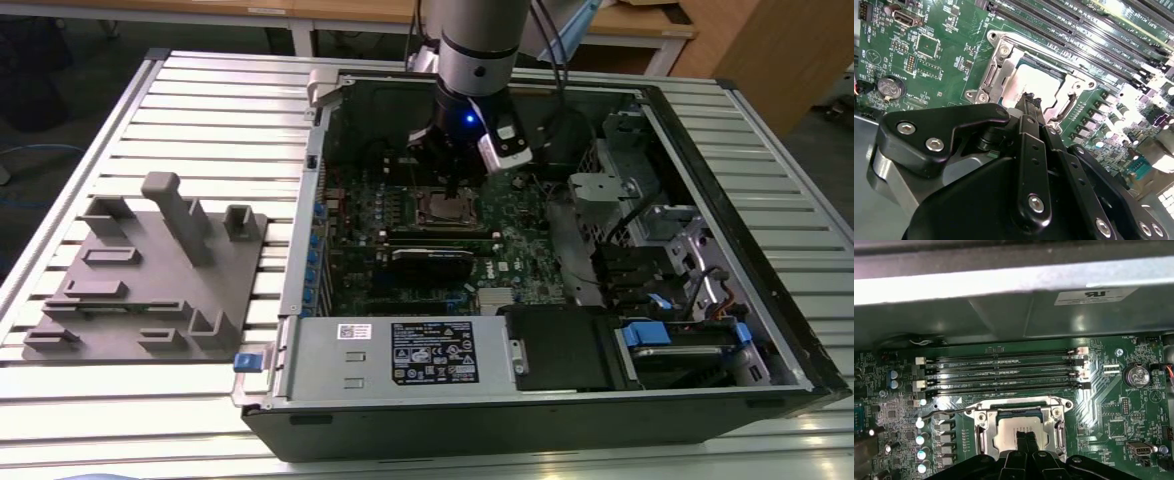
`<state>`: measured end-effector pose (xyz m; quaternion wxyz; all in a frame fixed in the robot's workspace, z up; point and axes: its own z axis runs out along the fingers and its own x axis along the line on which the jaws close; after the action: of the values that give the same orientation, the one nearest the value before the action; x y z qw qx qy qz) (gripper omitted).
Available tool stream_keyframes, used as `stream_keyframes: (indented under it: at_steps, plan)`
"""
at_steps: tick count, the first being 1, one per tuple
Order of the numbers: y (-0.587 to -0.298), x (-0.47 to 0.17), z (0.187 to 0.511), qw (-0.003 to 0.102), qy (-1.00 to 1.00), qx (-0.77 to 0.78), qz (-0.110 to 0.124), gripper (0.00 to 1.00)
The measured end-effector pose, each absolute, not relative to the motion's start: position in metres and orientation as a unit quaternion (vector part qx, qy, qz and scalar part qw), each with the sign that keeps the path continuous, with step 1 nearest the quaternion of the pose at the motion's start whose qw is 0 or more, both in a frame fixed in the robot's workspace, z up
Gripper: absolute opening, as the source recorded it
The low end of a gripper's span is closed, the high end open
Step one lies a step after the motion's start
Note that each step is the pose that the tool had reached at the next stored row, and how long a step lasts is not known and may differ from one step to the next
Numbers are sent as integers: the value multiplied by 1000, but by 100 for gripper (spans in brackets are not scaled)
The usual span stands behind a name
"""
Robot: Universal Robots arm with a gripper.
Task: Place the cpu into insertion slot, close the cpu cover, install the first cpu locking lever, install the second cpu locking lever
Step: 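Close the cpu cover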
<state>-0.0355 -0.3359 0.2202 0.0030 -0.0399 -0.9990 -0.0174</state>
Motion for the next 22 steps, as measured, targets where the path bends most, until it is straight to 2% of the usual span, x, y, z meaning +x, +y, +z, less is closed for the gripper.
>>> stream_keyframes:
  at_steps: [22]
  plan:
    - [-336, -35, 219, 4, -999, 36, -17, 10]
